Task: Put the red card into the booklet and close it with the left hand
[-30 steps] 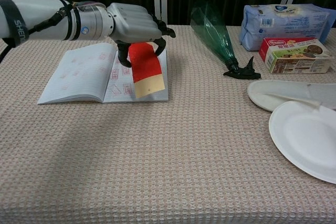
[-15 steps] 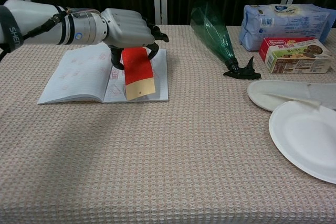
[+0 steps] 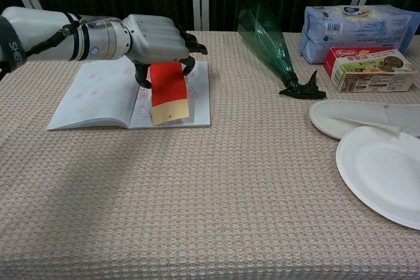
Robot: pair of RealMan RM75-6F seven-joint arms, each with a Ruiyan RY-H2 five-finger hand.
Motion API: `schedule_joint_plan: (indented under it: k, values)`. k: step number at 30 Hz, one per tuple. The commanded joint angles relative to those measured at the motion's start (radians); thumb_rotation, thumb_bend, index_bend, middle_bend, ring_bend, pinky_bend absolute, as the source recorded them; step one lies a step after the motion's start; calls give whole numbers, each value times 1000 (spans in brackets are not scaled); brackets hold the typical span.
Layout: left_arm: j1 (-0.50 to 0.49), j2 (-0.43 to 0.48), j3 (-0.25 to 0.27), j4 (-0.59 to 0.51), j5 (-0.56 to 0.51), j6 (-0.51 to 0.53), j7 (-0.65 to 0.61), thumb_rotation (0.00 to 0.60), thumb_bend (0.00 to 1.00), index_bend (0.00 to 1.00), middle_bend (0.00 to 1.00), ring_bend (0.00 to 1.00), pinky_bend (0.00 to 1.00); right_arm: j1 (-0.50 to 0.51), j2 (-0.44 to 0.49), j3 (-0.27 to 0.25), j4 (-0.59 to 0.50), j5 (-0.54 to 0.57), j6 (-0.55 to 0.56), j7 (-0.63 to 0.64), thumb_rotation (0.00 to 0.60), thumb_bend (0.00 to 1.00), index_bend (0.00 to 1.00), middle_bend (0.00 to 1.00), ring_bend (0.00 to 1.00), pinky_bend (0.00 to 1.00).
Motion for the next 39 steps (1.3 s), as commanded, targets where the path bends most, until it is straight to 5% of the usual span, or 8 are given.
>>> schedule_joint_plan:
  k: [1,14,21,31,39]
  values:
    - [5,-6,1,6,4,12,-4,600,178,252,5,15,113,-1,1,-1,-1,-1,1,-1,600,209,208,169,144,197]
    - [36,3,-29,-24,-16,70,-59,600,169,235,5,14,112,-12,5,-3,-14,-9,18,-9,600,208,208,169,144,197]
    - [43,55,-63,-156,-69,38,-144,600,567,290,0,0,84,-8,-2,-3,-12,-11,10,-12,600,209,209,169,144,197]
    - [10,-3,-66,-116,-149,-2,-65,600,717,322,0,0,62,-8,-3,-2,-9,-7,7,-9,600,209,210,169,144,197]
    - [-6,-33,-59,-89,-202,-16,-21,600,730,325,0,0,55,-12,-8,-2,0,-3,7,1,600,208,210,169,144,197]
